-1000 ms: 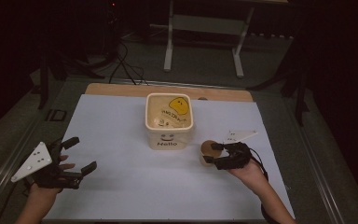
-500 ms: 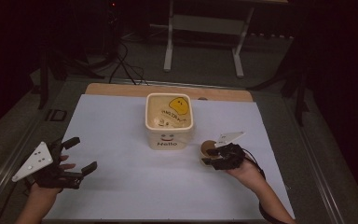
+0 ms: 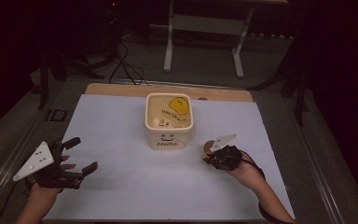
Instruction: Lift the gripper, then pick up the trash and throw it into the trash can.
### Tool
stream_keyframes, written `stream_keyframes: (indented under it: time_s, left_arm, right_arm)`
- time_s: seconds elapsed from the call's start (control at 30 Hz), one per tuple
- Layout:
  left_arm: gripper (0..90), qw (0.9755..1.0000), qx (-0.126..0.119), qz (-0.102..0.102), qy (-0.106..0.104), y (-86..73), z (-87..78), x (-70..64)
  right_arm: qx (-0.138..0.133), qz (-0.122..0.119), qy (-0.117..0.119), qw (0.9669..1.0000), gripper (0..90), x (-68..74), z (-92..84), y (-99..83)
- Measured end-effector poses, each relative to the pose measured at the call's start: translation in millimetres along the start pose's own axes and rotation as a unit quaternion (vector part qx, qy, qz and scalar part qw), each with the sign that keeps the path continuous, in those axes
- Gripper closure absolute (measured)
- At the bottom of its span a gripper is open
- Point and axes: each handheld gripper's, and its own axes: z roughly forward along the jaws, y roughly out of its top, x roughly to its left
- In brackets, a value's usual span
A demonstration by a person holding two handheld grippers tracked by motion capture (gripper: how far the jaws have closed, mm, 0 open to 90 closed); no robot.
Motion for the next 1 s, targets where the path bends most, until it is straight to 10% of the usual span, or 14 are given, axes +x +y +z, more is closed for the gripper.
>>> stream_keyframes:
  time_s: [0.43, 0.7, 1.0]
  left_arm:
    - [1.4, 1.0, 0.0, -0.001, 0.0, 0.1, 0.6, -0.4]
    - [1.4, 1.0, 0.003, 0.002, -0.001, 0.1, 1.7, -0.9]
    - [1.4, 1.0, 0.002, 0.002, -0.001, 0.4, 2.0, -1.4]
  right_arm:
    - [0.0, -0.027, 0.002, 0.9996, 85.4, -5.8, -23.1, 9.5]
    - [0.028, -0.045, 0.064, 0.9966, 86.3, -9.3, -39.3, 21.2]
    - [0.045, -0.078, 0.081, 0.9926, 86.3, -7.4, -58.6, 44.6]
